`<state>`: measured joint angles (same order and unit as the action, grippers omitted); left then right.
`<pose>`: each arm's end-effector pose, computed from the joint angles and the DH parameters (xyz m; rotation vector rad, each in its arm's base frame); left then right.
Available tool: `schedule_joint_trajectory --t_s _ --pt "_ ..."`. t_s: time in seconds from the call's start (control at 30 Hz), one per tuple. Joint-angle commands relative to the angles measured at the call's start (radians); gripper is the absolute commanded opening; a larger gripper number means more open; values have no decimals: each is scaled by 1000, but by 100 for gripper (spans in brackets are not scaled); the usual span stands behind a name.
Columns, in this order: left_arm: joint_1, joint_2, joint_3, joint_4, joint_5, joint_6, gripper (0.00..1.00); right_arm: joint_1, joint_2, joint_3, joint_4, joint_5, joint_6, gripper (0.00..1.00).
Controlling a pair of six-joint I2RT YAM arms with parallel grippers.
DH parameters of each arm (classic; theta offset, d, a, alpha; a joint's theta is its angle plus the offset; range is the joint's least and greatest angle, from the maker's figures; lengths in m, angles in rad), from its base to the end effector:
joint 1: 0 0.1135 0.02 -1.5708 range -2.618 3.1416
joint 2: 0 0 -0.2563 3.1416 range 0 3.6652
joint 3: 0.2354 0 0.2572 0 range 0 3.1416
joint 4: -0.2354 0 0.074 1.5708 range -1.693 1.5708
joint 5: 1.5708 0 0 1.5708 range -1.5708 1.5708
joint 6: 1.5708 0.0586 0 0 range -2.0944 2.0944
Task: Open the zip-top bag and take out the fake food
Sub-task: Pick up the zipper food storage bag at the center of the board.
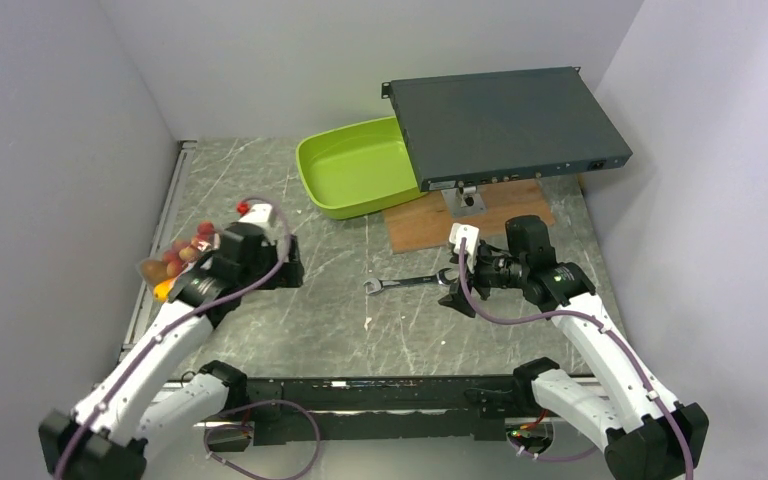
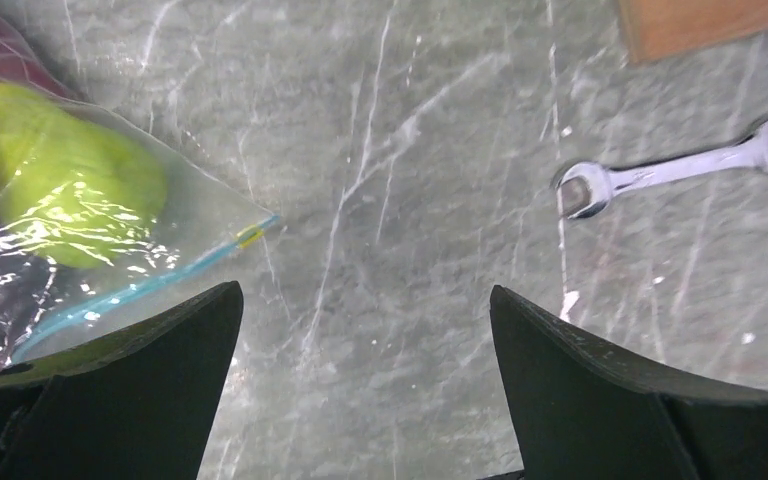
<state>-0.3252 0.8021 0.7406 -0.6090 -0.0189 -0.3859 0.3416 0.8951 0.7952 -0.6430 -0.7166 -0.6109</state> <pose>0.1889 -0.0625 0.2598 -0.0791 2.2649 -0.3611 0.1770 0.1038 0.2683 -1.3016 1.7507 0.6718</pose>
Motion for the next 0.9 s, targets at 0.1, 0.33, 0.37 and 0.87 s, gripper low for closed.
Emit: schedule_joint_trajectory --t_s 0.1,0.33,0.37,0.87 --pt "-269 315 200 -204 -569 -278 99 -8 -3 -2 3 -2 -49 100" --pt "-255 495 295 -312 -809 -458 99 -22 -2 -10 3 9 -52 100" --pt "-242 496 299 -284 -800 -401 99 -23 1 -9 2 10 -52 100" --pt "-290 690 185 -109 -538 561 83 -20 36 -4 -15 19 -66 100"
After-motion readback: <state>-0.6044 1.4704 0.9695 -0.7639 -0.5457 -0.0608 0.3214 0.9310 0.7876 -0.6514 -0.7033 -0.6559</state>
